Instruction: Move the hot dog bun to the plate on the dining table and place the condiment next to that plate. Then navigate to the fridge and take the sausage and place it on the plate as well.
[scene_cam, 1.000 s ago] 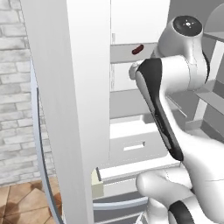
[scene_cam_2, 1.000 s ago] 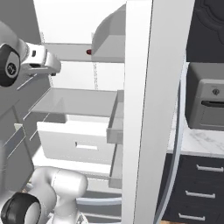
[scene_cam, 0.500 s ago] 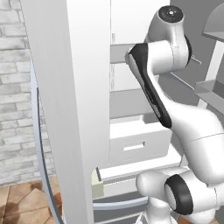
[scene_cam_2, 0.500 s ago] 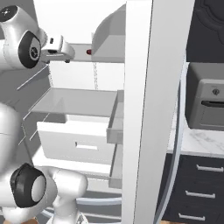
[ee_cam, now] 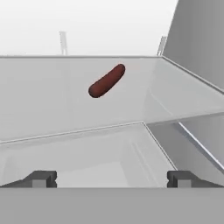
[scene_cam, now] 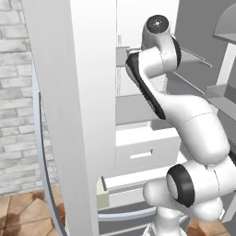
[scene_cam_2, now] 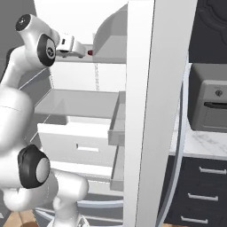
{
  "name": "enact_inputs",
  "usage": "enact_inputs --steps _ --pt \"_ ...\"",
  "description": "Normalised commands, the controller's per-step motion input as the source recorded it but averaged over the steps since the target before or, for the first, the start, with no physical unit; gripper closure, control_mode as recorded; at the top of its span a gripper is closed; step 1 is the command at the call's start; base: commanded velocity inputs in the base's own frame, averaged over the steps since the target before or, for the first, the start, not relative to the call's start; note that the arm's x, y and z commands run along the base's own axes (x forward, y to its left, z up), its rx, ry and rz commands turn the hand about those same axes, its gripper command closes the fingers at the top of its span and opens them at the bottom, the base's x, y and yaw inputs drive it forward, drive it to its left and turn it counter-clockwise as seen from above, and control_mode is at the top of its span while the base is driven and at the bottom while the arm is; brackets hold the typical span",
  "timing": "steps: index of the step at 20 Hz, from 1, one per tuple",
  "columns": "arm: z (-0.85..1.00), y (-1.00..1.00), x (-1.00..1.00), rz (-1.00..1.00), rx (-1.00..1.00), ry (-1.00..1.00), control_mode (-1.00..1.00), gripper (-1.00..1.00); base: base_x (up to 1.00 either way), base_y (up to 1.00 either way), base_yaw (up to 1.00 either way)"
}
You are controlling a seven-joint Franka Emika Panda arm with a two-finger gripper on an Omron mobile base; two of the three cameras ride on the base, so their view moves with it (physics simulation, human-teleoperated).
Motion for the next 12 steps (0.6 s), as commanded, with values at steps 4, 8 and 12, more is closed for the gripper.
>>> enact_inputs --steps 4,8,12 --pt "0.00 0.00 0.72 -0.32 0.00 0.02 -1.00 -1.00 0.00 0.00 0.00" --pt "0.01 0.00 0.77 -0.26 0.00 0.00 -1.00 -1.00 0.00 0.00 0.00" --pt "0.05 -0.05 0.63 -0.15 0.01 0.02 -1.00 -1.00 0.00 0.00 0.00"
